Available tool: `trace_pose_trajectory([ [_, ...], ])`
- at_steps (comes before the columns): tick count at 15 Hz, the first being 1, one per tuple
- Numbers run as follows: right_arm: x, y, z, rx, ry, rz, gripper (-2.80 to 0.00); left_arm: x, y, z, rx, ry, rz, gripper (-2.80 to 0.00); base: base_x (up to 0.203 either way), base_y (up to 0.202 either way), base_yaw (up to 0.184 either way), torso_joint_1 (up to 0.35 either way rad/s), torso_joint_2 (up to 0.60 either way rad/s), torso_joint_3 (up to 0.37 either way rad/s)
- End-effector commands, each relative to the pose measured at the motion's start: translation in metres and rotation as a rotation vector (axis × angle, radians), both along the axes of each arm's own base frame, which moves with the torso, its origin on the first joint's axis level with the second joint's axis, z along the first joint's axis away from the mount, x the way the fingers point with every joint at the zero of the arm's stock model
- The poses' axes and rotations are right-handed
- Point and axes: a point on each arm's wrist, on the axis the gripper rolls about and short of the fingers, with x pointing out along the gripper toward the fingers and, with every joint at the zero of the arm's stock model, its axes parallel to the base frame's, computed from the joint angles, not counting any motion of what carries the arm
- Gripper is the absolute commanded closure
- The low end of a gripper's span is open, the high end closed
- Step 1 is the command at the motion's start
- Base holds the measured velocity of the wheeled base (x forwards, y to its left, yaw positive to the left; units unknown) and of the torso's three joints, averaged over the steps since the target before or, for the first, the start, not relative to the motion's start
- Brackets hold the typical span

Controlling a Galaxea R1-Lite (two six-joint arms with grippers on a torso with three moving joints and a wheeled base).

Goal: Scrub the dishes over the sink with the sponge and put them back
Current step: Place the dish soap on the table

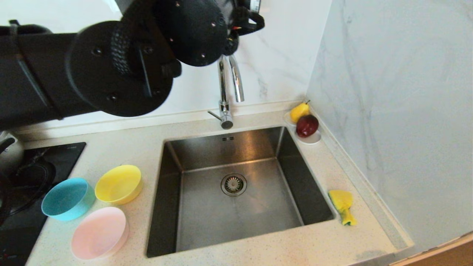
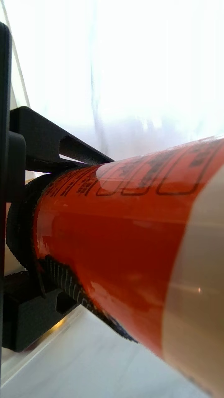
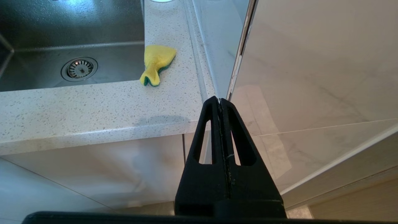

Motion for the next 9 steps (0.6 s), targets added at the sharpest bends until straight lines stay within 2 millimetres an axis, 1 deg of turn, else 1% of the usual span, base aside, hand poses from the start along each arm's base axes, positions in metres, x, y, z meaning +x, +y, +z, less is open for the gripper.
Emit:
trace_pose_trajectory([
  [1,0.0,0.0,0.0,0.0,0.001,0.0,0.0,-0.003,0.035,0.021,-0.051,-0.037,0.068,0.0,0.0,0.0,0.0,0.0,0.0,0.0],
  [4,0.0,0.0,0.0,0.0,0.001,0.0,0.0,0.01,0.07,0.027,-0.063,-0.052,0.17,0.0,0.0,0.0,0.0,0.0,0.0,0.0],
  [7,0.0,0.0,0.0,0.0,0.0,0.001,0.0,0.031,0.113,0.023,-0.017,-0.026,0.284,0.0,0.0,0.0,0.0,0.0,0.0,0.0],
  [8,0.0,0.0,0.0,0.0,0.002,0.002,0.0,0.039,0.131,0.022,-0.028,-0.019,0.324,0.0,0.0,0.0,0.0,0.0,0.0,0.0],
  [9,0.0,0.0,0.0,0.0,0.001,0.001,0.0,0.044,0.144,0.021,-0.05,-0.01,0.352,0.0,0.0,0.0,0.0,0.0,0.0,0.0],
])
